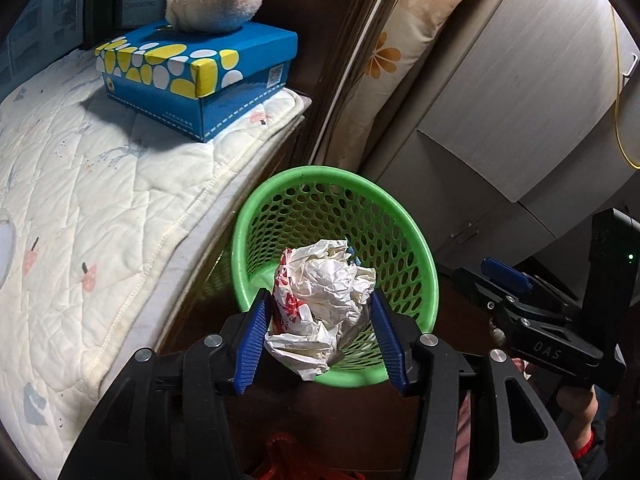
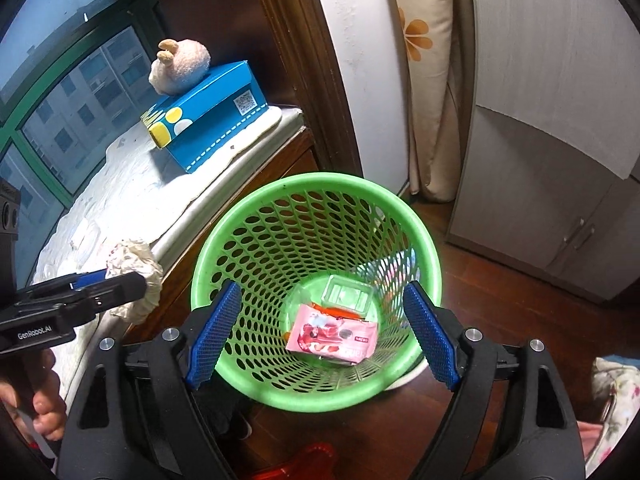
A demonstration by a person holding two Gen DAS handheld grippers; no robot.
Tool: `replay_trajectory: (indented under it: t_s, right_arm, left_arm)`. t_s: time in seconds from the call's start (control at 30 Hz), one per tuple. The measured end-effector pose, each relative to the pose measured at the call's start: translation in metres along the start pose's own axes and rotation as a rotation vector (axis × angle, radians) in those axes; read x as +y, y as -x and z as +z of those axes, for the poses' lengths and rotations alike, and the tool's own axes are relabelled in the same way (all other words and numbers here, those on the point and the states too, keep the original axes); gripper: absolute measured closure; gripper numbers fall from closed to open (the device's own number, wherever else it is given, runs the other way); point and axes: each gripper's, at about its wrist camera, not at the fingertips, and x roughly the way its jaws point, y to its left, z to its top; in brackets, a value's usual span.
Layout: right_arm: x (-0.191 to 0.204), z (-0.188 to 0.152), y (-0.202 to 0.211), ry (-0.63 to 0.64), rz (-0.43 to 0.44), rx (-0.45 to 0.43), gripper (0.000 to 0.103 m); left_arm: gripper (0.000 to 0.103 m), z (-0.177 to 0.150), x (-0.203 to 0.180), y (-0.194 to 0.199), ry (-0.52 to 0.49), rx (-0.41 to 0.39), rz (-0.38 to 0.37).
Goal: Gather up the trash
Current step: 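Carry tissue and pink wrapper over the green basket and open both tools, then move both open tools back over the mat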
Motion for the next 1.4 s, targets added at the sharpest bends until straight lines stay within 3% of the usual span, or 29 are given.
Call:
replay_trajectory:
  t_s: [0.17,0.23,0.6,1.0,1.4]
  right_arm:
    - [-0.005,-0.005,0.004,-0.015,0.006,0.003,0.02]
    - [-0.005,-0.006,0.006,-0.017,0.008,0.003,0.02]
    - [0.018,-0.008,0.011,0.031,0.048,-0.006,0.02]
    - [0.088,-0.003,0.003,0.169,0.138,0.006,0.019]
    - [0.148,0.001,-0.012,0.262,0.208,0.032,0.017]
  left_arm:
    - [0.048,0.001,-0.007,-0.01,0.008,0.012,-0.036]
    - [0.038,0.0,-0.006,-0.01,0.016,0.012,-0.053]
    - [0.038,-0.014,0.023,0.019,0.075,-0.031,-0.006]
    - [0.038,-0.034,0.099,0.081,0.202,-0.129,0.187]
    - [0.038,-0.064,0.222,0.16,0.42,-0.232,0.423]
